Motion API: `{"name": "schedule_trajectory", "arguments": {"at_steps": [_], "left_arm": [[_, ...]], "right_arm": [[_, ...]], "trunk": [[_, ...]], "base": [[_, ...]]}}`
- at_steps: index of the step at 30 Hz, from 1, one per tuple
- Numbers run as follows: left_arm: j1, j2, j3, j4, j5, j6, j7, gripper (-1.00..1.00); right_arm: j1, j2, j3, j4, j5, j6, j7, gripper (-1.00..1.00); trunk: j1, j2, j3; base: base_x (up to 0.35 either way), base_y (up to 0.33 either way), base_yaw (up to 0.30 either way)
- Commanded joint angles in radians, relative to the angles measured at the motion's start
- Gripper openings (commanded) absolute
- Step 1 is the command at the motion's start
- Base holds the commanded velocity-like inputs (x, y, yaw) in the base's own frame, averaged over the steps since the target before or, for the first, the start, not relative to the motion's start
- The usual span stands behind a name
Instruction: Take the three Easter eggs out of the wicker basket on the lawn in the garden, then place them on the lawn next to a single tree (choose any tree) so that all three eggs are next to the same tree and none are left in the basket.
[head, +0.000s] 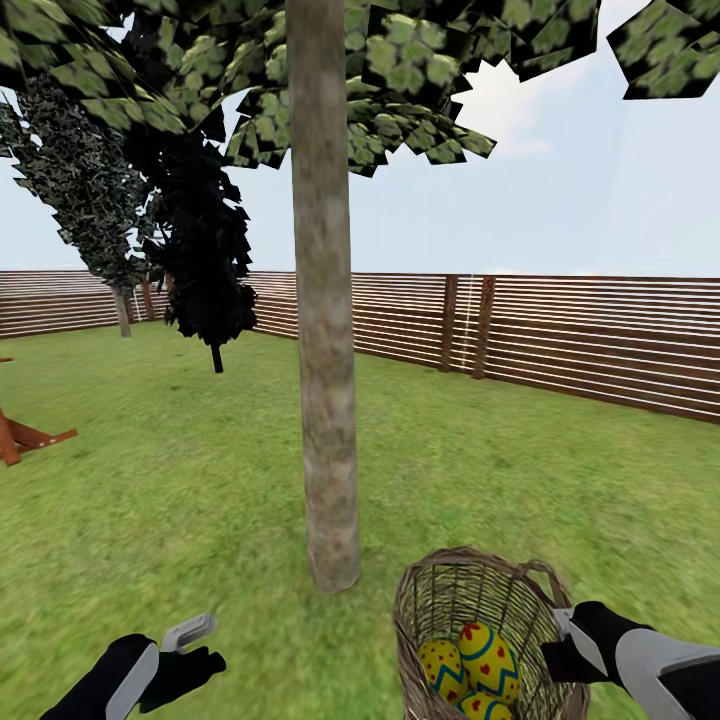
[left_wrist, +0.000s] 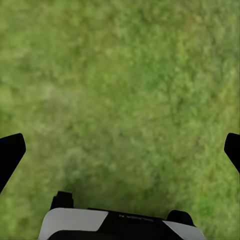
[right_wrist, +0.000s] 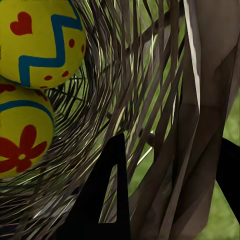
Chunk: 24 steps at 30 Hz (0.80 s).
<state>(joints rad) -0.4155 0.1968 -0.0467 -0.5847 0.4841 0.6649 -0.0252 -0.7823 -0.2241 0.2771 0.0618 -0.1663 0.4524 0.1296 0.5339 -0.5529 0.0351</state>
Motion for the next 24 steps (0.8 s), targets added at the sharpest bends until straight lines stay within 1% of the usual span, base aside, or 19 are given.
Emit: {"name": "schedule_trajectory", "arguments": {"at_steps": [1,8,14,16,21,24], "left_arm": [[0.0,0.001,-0.004,0.0,-0.001,0.002,-0.002,1.0],[0.0,0.001,-0.004,0.001,-0.001,0.002,-0.002,1.0],[0.0,0.0,-0.005,0.019,-0.001,0.002,-0.002,1.0],[0.0,-0.007,-0.005,0.019,-0.001,0.001,-0.002,1.0],[0.0,-0.009,-0.005,0.019,-0.001,0.001,-0.002,1.0],[0.0,-0.021,-0.005,0.02,-0.001,0.001,-0.002,1.0]], "right_arm": [[-0.001,0.0,0.002,0.001,-0.012,0.002,0.004,-1.0],[-0.001,0.0,0.002,0.001,-0.012,0.002,0.004,-1.0],[-0.001,-0.001,0.001,0.001,-0.012,0.002,0.004,-1.0],[-0.001,-0.002,0.001,0.001,-0.014,0.001,0.004,-1.0],[-0.002,-0.004,0.001,0.001,-0.015,0.001,0.005,-1.0],[-0.001,-0.004,0.001,0.0,-0.013,0.0,0.005,-1.0]], "trunk": [[0.004,-0.008,-0.004],[0.031,-0.057,-0.025],[0.054,-0.099,-0.044],[0.062,-0.113,-0.051],[0.081,-0.148,-0.066],[0.092,-0.169,-0.076]], "base": [[0.0,0.0,0.0],[0.0,0.0,0.0],[0.0,0.0,0.0],[0.0,0.0,0.0],[0.0,0.0,0.0],[0.0,0.0,0.0]]}}
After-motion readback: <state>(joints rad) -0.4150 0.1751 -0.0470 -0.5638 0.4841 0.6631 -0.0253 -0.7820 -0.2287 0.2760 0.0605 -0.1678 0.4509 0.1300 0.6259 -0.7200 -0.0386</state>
